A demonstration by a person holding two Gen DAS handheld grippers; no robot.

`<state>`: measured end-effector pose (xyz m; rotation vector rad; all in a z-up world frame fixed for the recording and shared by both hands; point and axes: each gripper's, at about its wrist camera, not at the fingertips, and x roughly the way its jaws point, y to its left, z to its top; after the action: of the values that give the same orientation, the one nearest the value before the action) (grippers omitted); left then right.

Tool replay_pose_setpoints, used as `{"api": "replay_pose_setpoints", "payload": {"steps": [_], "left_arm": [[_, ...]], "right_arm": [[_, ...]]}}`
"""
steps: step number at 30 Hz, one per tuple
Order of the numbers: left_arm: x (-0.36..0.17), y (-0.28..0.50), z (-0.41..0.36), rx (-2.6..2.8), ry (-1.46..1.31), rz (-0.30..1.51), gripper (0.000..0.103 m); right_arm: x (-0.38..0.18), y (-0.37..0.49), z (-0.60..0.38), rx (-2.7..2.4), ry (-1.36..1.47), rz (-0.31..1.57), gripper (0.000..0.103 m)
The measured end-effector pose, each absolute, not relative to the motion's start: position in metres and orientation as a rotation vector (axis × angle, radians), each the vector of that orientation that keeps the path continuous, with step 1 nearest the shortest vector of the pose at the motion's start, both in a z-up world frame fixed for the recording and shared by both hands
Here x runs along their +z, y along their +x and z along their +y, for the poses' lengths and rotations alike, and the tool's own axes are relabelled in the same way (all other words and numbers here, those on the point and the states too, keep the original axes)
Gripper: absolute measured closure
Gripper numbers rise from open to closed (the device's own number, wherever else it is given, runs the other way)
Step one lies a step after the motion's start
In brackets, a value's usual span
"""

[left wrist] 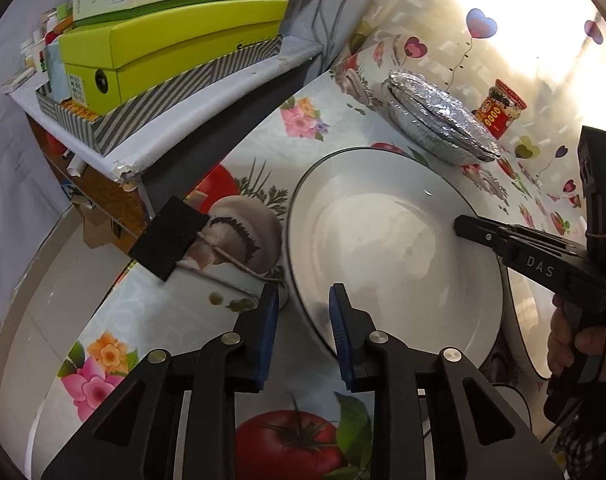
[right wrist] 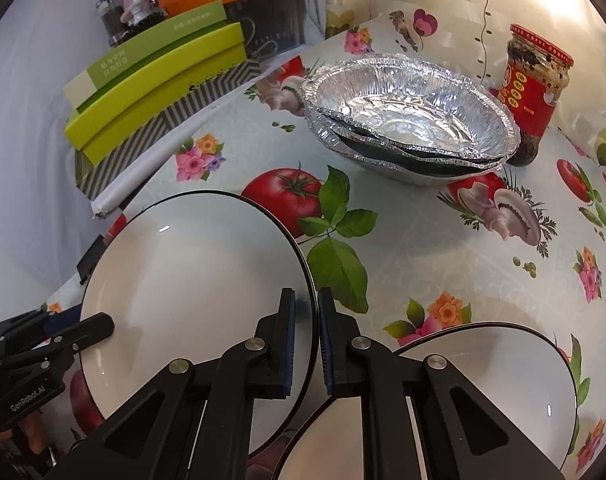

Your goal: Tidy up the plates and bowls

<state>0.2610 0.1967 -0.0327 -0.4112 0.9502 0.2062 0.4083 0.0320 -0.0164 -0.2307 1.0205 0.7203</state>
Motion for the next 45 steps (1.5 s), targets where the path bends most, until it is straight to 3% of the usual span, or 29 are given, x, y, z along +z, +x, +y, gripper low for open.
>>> {"api": "replay_pose_setpoints", "payload": {"steps": [27,45], "left_arm": [[-0.035,0.26,0.201,0.207,-0.454,0.916,0.082],[-0.007,0.248,0.202,0.227,-0.445,0.869,0.082]], "right_arm": [[-0.015,0.403,0.03,0.696,-0.203,1.043,0.091],[0.008,0.384,0.025,0.69,-0.135,1.068,0.091]]}}
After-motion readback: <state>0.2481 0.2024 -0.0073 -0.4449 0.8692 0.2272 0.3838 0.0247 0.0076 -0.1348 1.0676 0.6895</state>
